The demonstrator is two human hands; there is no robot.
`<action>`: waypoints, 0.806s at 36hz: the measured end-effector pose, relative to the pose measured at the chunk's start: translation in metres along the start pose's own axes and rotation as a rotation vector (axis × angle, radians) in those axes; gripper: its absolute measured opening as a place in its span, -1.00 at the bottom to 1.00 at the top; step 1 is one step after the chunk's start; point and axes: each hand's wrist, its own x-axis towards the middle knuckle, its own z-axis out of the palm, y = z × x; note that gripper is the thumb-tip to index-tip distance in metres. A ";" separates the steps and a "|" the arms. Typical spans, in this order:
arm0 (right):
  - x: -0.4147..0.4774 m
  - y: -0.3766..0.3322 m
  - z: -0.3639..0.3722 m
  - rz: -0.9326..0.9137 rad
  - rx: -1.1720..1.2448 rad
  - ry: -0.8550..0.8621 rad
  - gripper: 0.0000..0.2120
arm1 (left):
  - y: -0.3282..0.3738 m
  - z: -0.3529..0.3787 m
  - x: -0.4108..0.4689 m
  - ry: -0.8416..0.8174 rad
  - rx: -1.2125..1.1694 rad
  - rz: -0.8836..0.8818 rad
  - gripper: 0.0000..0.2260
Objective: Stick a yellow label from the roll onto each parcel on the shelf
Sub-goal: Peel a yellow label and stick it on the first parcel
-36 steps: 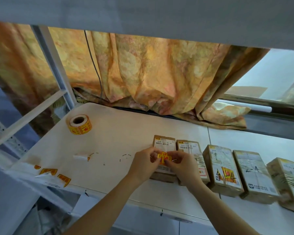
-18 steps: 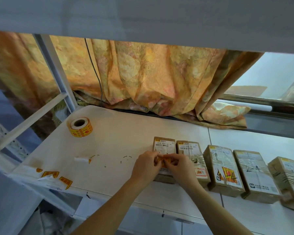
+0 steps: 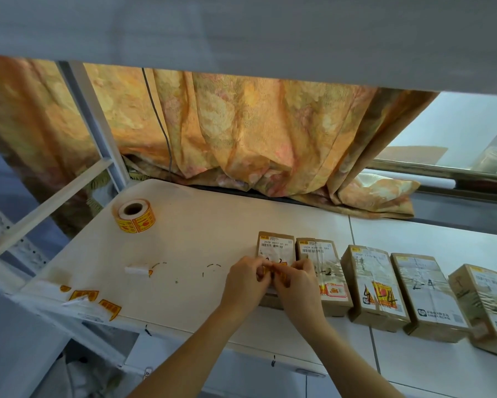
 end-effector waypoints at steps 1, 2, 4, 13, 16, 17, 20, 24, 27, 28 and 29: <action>0.000 0.000 0.000 -0.005 -0.010 0.010 -0.75 | 0.000 0.000 0.000 0.004 0.004 0.001 -0.84; 0.001 0.000 0.000 -0.005 -0.017 0.016 -0.76 | 0.001 0.001 0.000 0.008 0.010 0.001 -0.84; 0.001 -0.001 0.000 -0.002 -0.036 0.022 -0.77 | 0.002 0.001 -0.001 0.014 0.015 0.000 -0.83; -0.005 0.003 -0.005 -0.054 -0.242 0.082 -0.79 | -0.010 -0.005 -0.007 -0.030 0.083 0.048 -0.68; -0.005 0.008 -0.009 -0.057 -0.270 0.052 -0.72 | -0.015 -0.006 -0.009 -0.039 0.093 0.051 -0.66; -0.005 0.010 -0.010 -0.062 -0.276 0.052 -0.71 | -0.016 -0.006 -0.010 -0.037 0.089 0.046 -0.66; -0.005 0.012 -0.010 -0.075 -0.274 0.050 -0.67 | -0.019 -0.003 -0.011 -0.024 0.076 0.032 -0.64; -0.007 0.014 -0.009 -0.089 -0.273 0.052 -0.66 | -0.023 0.000 -0.011 -0.021 0.073 -0.001 -0.62; -0.010 0.014 -0.006 -0.128 -0.305 0.077 -0.72 | -0.025 0.001 -0.012 -0.029 0.059 -0.023 -0.63; -0.011 0.014 -0.006 -0.133 -0.305 0.084 -0.74 | -0.027 0.002 -0.012 -0.030 0.043 -0.038 -0.63; -0.012 0.015 -0.007 -0.134 -0.298 0.086 -0.76 | -0.028 0.003 -0.013 -0.030 0.018 -0.058 -0.64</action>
